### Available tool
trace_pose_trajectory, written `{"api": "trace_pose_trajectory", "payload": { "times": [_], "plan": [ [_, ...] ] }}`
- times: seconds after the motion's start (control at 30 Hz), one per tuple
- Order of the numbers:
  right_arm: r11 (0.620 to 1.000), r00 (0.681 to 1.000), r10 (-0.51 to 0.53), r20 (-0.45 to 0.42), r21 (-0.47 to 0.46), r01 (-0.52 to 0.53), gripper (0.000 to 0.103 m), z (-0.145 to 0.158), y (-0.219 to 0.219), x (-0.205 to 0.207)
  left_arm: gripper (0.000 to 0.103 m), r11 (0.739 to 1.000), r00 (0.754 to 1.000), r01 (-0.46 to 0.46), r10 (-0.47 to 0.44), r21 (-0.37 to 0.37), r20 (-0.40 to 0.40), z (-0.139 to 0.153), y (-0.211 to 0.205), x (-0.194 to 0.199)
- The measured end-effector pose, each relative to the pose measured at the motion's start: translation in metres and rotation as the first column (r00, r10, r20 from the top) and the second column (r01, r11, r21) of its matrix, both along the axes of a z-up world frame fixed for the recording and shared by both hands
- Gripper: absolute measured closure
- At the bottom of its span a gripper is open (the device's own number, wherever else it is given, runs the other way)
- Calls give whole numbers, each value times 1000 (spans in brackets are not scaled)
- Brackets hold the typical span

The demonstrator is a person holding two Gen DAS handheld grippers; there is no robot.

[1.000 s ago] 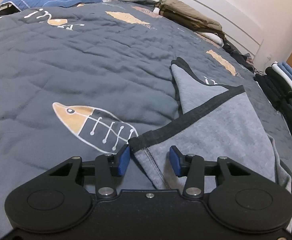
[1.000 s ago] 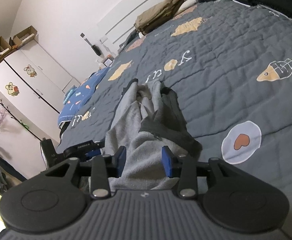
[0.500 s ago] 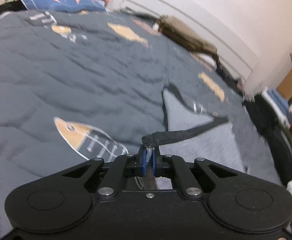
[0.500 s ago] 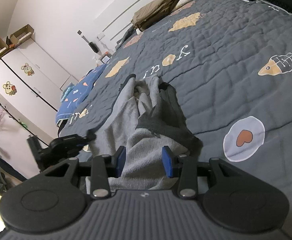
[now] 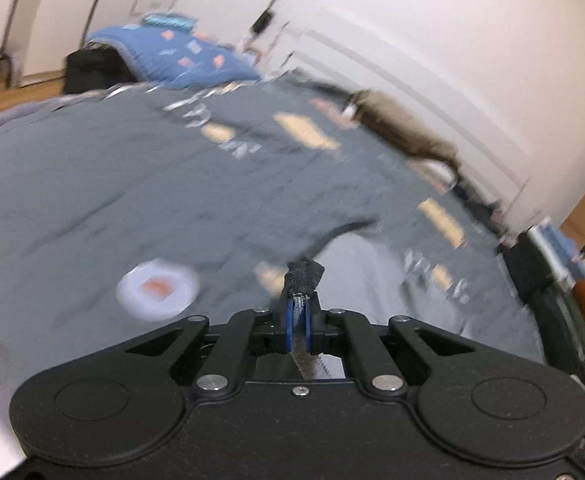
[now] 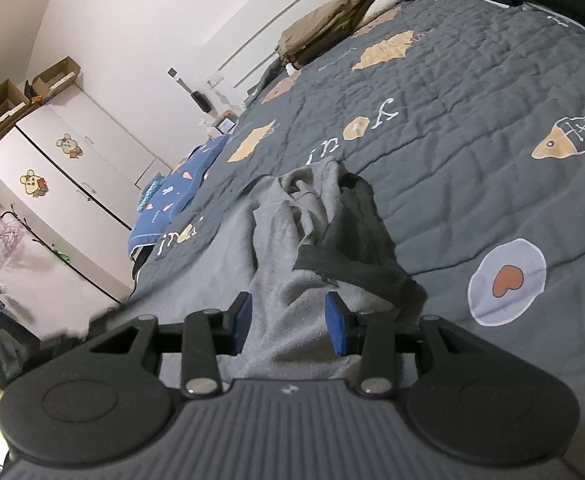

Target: Fold clothes

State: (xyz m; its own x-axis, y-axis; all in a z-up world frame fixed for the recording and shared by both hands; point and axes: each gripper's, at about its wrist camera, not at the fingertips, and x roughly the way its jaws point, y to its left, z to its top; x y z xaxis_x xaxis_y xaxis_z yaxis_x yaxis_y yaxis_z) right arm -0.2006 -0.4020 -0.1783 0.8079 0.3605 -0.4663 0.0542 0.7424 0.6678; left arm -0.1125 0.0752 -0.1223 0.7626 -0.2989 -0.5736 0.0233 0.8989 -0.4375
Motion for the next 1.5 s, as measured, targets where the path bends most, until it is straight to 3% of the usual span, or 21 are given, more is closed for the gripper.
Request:
{"api": "trace_pose_trajectory", "payload": {
  "times": [0.17,0.27,0.3,0.4,0.47,0.83,1.1,1.33,1.5],
  "plan": [
    [1000,1000,-1,-1,-15,1,64,2,4,-2,97,986,992,63,-46,154,-115,-8,-7,-31],
    [1000,1000,0,-6,-29,0,64,2,6,-3,96,973,992,73,-48,221,-116,-6,-15,-38],
    [999,1000,-1,-7,-39,1,64,2,7,-4,89,971,993,71,-47,228,-109,-3,-18,-41],
    [996,1000,8,-4,-85,-9,64,6,13,-7,85,975,995,87,-77,202,-58,4,-28,-53],
    [992,999,37,7,-121,-36,63,8,19,-8,85,963,991,136,-132,231,-31,4,-44,-60],
    [910,963,267,32,-336,-241,49,18,79,-14,52,949,954,290,-297,122,49,-33,-104,-67],
    [851,938,344,43,-436,-292,42,14,100,-20,42,944,950,305,-311,128,22,-44,-112,-68],
    [770,920,393,17,-552,-319,37,0,124,-20,41,944,949,312,-315,111,15,-45,-112,-71],
    [685,916,401,-12,-660,-309,37,-12,138,-19,41,944,949,313,-315,106,6,-46,-111,-70]
  ]
}}
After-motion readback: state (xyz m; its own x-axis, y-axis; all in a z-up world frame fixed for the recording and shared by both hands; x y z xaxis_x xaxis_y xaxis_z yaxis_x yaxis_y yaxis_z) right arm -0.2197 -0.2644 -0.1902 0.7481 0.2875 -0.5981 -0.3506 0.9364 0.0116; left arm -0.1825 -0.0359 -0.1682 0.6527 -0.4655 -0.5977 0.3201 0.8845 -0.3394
